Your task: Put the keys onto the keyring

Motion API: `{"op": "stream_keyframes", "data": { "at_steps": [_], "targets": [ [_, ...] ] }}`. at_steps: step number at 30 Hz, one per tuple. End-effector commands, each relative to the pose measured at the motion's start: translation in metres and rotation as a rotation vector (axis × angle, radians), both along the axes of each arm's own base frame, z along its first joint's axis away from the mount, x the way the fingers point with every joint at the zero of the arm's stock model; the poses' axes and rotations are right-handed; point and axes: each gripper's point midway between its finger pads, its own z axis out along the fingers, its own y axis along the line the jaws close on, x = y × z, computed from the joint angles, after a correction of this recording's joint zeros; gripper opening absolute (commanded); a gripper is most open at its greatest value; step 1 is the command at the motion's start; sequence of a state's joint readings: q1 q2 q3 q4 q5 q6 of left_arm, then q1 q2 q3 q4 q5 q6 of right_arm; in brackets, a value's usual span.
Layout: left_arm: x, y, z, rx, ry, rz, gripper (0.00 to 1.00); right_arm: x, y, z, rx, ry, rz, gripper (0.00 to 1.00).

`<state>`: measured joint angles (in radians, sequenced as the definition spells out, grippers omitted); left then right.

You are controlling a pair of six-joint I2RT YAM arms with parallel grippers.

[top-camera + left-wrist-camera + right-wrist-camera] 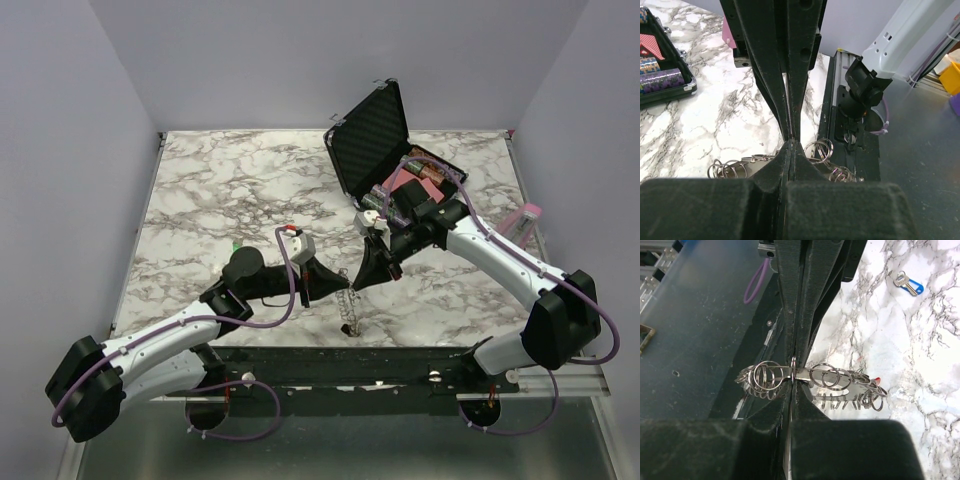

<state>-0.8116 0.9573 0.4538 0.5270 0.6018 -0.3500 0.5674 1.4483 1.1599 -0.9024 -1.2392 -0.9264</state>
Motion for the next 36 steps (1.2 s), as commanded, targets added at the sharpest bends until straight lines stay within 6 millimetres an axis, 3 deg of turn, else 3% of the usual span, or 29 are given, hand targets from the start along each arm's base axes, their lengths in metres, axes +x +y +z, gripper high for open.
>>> {"op": "stream_keyframes", "data": {
  "at_steps": [1, 16, 27, 36],
  "targets": [
    [0.001, 0.0, 0.022, -0.079, -0.05, 0.005, 0.0, 0.003, 0.004, 0.004, 0.026, 0.028, -0.003, 0.04],
    [0.001, 0.005, 0.046, -0.212, -0.143, 0.031, 0.0, -0.005, 0.004, -0.002, 0.038, 0.089, 0.025, 0.0],
    [0.005, 0.008, 0.045, -0.237, -0.148, 0.066, 0.0, -0.007, 0.004, -0.007, 0.035, 0.07, 0.037, 0.01],
    [0.003, 0.003, 0.037, -0.261, -0.128, 0.036, 0.0, -0.008, 0.005, -0.002, 0.041, 0.059, 0.039, 0.15]
  ]
}}
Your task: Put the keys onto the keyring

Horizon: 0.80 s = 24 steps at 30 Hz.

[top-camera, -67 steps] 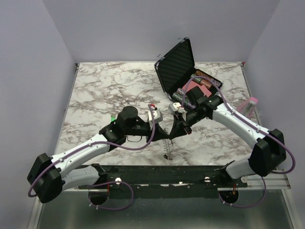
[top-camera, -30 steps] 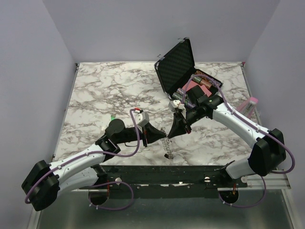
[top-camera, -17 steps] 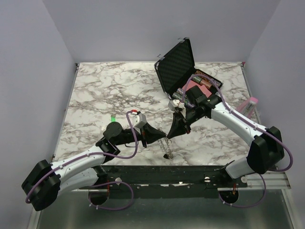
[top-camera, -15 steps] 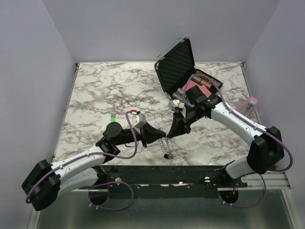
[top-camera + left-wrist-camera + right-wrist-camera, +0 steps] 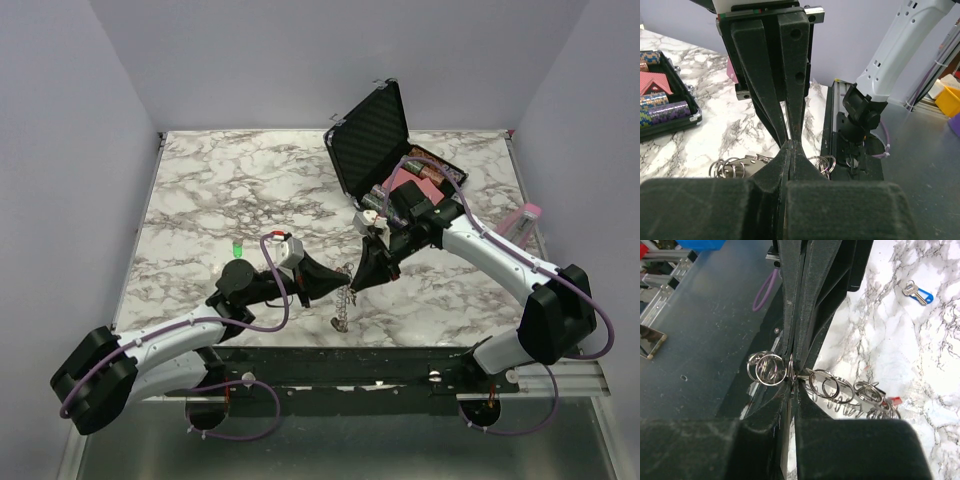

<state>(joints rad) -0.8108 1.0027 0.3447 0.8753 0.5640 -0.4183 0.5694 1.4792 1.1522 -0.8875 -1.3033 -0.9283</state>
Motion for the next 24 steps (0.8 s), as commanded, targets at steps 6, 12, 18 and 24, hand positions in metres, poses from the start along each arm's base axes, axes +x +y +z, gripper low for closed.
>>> {"op": "stream_keyframes", "data": {
  "at_steps": [6, 12, 18, 24],
  "targets": [
    [-0.006, 0.005, 0.011, -0.067, -0.072, -0.008, 0.0, 0.0, -0.004, 0.007, 0.015, -0.013, -0.01, 0.23],
    [-0.011, 0.006, 0.001, -0.032, -0.061, -0.03, 0.0, 0.002, -0.006, 0.013, 0.036, -0.007, -0.02, 0.24],
    [-0.01, 0.005, 0.001, -0.039, -0.054, -0.03, 0.0, 0.002, -0.003, 0.013, 0.06, 0.039, -0.019, 0.25],
    [-0.008, 0.001, 0.003, -0.046, -0.044, -0.036, 0.0, 0.001, -0.002, 0.013, 0.074, 0.055, -0.017, 0.28]
  ]
}}
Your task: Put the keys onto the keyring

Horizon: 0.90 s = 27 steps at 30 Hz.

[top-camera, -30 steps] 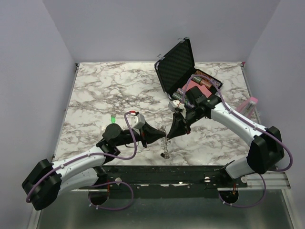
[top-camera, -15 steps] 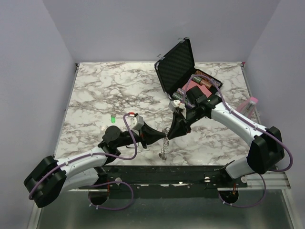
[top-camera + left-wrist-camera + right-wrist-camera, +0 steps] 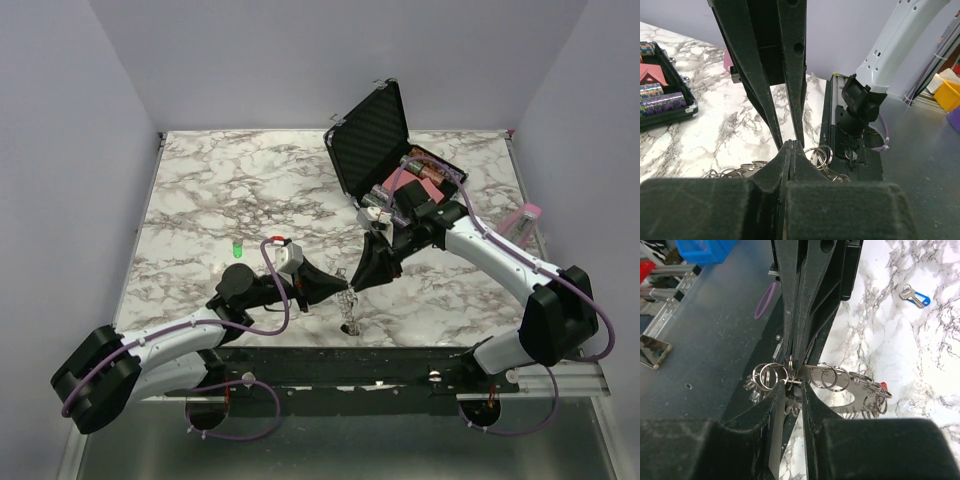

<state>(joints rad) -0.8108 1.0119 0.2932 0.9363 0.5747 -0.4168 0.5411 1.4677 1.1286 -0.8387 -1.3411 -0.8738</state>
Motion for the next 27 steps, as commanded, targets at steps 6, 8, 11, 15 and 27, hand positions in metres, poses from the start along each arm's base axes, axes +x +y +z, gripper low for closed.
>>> {"op": "stream_keyframes", "data": {
  "at_steps": [6, 8, 11, 15, 27],
  "targets": [
    [-0.001, -0.004, 0.016, -0.049, -0.034, -0.022, 0.0, -0.004, 0.002, 0.008, 0.049, 0.036, 0.009, 0.24],
    [0.002, -0.004, 0.015, -0.048, -0.032, -0.01, 0.0, -0.003, 0.003, 0.007, 0.044, 0.042, 0.006, 0.21],
    [0.002, -0.003, 0.015, -0.048, -0.033, -0.005, 0.0, -0.001, 0.003, 0.002, 0.027, 0.038, -0.004, 0.22],
    [0.002, -0.003, 0.017, -0.051, -0.035, -0.001, 0.0, 0.0, 0.004, 0.0, 0.019, 0.035, -0.007, 0.24],
    [0.007, -0.001, 0.017, -0.053, -0.029, 0.033, 0.0, -0.001, 0.007, -0.006, -0.002, 0.015, -0.006, 0.13]
  ]
}}
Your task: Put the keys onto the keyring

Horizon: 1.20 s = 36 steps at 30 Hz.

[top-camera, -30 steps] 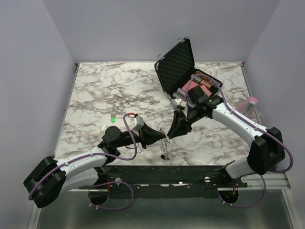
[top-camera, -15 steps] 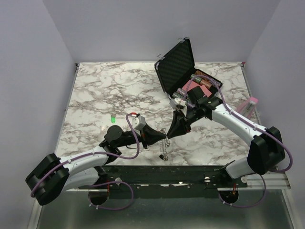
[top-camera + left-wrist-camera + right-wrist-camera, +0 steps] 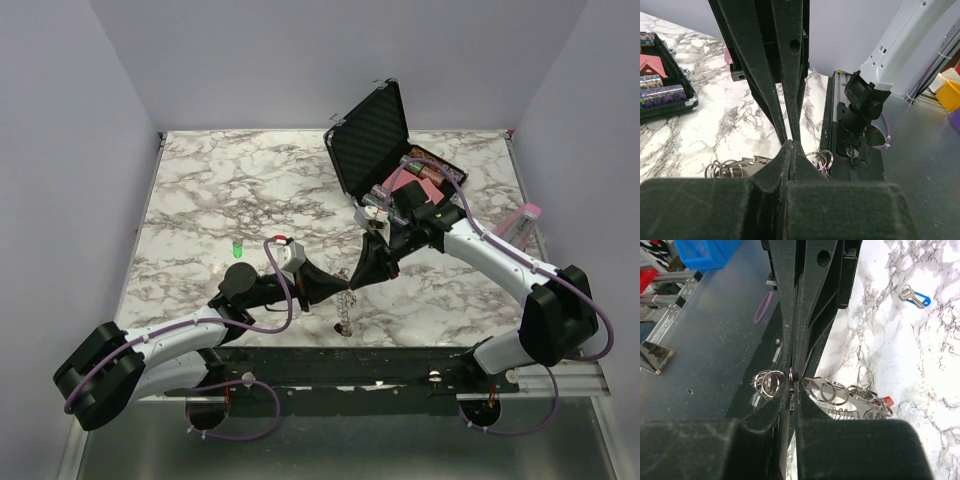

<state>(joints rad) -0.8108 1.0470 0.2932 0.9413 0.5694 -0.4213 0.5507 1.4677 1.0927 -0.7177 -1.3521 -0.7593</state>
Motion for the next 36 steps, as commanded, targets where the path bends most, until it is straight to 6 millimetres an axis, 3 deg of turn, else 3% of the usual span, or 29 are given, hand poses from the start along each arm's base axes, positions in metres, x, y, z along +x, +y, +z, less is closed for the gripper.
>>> {"op": "stream_keyframes", "data": {
  "at_steps": [1, 3, 6, 7, 9, 11, 16, 20, 25, 30, 36],
  "targets": [
    [0.004, 0.002, 0.027, -0.073, -0.054, 0.028, 0.0, -0.001, 0.001, -0.003, -0.007, -0.02, 0.001, 0.08],
    [0.004, 0.002, 0.027, -0.071, -0.05, 0.031, 0.0, -0.001, 0.001, -0.002, -0.007, -0.029, 0.002, 0.01],
    [0.004, 0.003, 0.022, -0.049, -0.038, 0.034, 0.01, 0.0, 0.0, -0.001, -0.019, -0.051, -0.001, 0.01],
    [0.004, 0.004, 0.018, -0.028, -0.029, 0.036, 0.09, 0.0, -0.001, -0.001, -0.023, -0.067, 0.001, 0.0],
    [0.002, 0.006, 0.015, 0.006, -0.027, 0.038, 0.36, 0.002, -0.003, -0.003, -0.044, -0.096, -0.005, 0.0],
    [0.001, 0.011, 0.007, 0.069, -0.026, 0.047, 0.51, 0.004, -0.006, -0.003, -0.067, -0.13, -0.007, 0.0],
    [-0.004, 0.024, 0.002, 0.25, -0.059, 0.042, 0.65, 0.007, -0.014, -0.004, -0.118, -0.204, -0.004, 0.0],
    [-0.005, 0.026, -0.005, 0.369, -0.042, 0.008, 0.66, 0.009, -0.017, -0.006, -0.152, -0.23, -0.008, 0.0],
    [0.006, 0.011, -0.008, 0.444, -0.001, -0.016, 0.66, 0.011, -0.02, -0.007, -0.178, -0.246, -0.011, 0.0],
    [0.011, -0.01, -0.008, 0.445, 0.003, -0.053, 0.57, 0.012, -0.02, -0.006, -0.181, -0.252, -0.016, 0.0],
    [0.013, -0.019, -0.013, 0.457, 0.031, -0.082, 0.44, 0.01, -0.019, -0.004, -0.168, -0.247, -0.014, 0.0]
  ]
}}
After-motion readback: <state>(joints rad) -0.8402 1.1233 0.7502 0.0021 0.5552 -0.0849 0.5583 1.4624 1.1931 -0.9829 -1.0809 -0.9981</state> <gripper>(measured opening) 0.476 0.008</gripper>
